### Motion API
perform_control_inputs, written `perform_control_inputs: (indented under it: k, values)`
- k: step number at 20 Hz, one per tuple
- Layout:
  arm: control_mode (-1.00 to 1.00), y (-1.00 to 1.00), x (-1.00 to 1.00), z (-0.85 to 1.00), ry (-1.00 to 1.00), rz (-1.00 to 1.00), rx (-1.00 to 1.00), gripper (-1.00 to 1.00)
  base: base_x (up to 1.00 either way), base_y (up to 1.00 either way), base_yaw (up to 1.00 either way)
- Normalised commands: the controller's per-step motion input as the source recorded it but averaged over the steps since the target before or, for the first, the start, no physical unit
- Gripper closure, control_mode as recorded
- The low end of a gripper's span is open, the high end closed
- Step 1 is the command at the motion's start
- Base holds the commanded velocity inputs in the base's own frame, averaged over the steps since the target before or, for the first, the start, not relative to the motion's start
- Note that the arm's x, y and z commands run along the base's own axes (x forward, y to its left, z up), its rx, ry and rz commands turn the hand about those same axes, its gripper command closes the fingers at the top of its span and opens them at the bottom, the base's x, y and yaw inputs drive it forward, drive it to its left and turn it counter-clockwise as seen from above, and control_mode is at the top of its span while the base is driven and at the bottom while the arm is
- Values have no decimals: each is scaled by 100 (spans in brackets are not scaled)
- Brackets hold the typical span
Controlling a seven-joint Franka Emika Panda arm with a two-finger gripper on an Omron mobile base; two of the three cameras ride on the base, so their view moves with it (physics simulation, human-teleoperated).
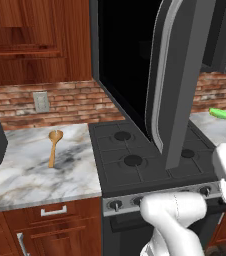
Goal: Close the microwave door.
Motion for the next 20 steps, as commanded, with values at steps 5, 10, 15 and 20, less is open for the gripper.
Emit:
perform_control_inputs:
  k: [5, 10, 15, 20]
  values:
    - [-100, 100, -71, -17, -11, -39, -7, -100, 0, 0, 0]
    - [-100, 100, -1, -57, -8, -39, -2, -100, 0, 0, 0]
    - [-100, 100, 33, -68, -11, -45, 0, -100, 0, 0, 0]
    - [-100, 72, 94, -87, -1, -38, 0, -100, 0, 0, 0]
